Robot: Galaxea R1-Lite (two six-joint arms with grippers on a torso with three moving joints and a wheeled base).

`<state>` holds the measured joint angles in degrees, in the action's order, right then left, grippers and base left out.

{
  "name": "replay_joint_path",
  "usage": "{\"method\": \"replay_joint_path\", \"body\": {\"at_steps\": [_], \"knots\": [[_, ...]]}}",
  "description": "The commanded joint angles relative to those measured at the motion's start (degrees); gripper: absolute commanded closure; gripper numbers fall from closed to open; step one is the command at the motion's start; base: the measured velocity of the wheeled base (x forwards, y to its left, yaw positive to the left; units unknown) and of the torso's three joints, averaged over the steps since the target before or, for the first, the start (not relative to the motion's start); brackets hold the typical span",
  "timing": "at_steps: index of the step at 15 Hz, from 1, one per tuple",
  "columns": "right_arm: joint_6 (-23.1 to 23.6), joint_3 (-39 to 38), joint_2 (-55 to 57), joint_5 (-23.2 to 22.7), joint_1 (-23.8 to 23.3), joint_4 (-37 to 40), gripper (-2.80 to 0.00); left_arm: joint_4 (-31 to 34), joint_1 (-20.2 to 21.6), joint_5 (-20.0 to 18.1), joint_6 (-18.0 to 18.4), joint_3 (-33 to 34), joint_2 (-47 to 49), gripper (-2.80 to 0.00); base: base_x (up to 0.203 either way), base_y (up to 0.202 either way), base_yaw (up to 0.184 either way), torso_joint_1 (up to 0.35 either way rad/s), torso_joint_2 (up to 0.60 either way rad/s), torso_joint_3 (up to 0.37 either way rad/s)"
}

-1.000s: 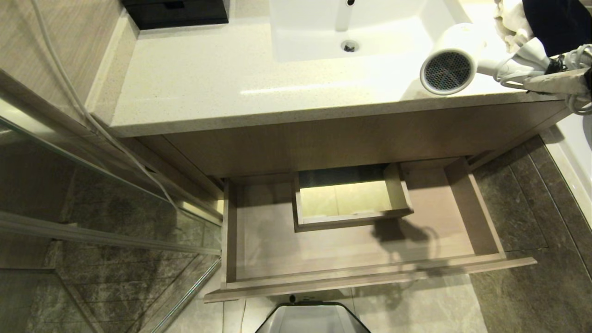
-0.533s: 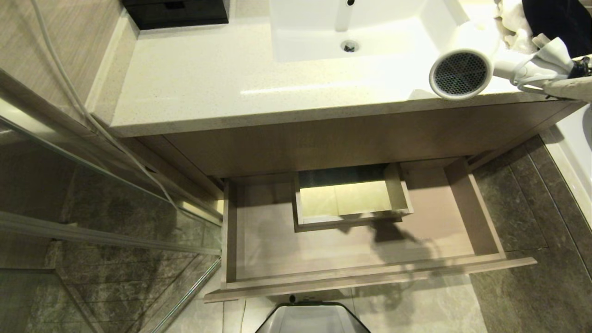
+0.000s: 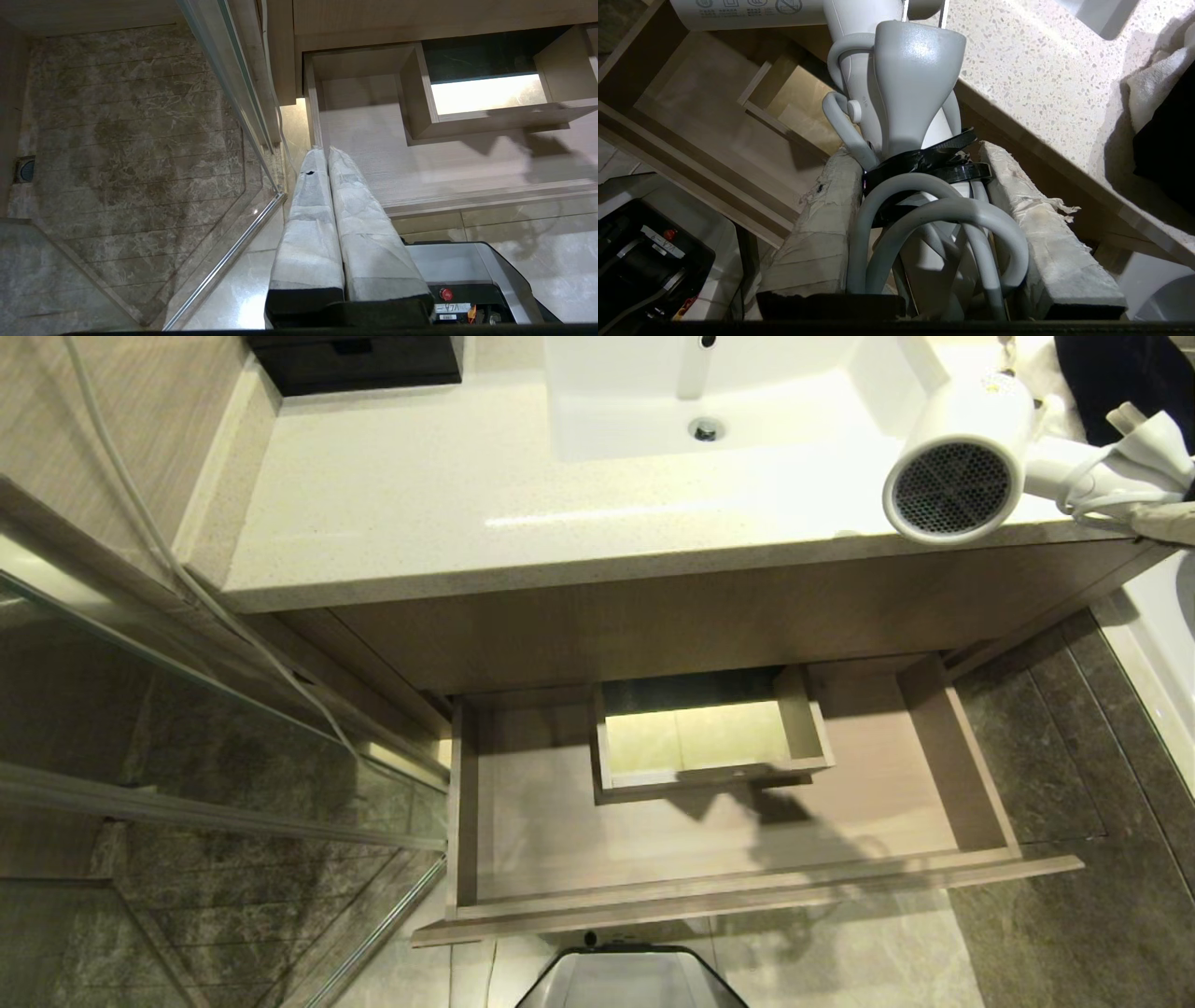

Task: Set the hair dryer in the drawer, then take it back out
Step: Put it into the drawer

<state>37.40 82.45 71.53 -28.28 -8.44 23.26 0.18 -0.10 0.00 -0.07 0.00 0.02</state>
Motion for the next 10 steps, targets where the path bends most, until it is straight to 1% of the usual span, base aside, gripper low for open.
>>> {"method": "replay_joint_path", "body": {"at_steps": [1,10], "knots": [[0.2,-1.0,-1.4,-0.2,-0.2,0.1,0.00,0.0,0.0,0.0,0.0,0.1,0.0,0.00,0.000,0.000,0.000,0.000,0.00,0.000],[0.2,-3.0,-3.6,-0.3,-0.2,0.1,0.00,0.0,0.0,0.0,0.0,0.1,0.0,0.00,0.000,0.000,0.000,0.000,0.00,0.000]]}}
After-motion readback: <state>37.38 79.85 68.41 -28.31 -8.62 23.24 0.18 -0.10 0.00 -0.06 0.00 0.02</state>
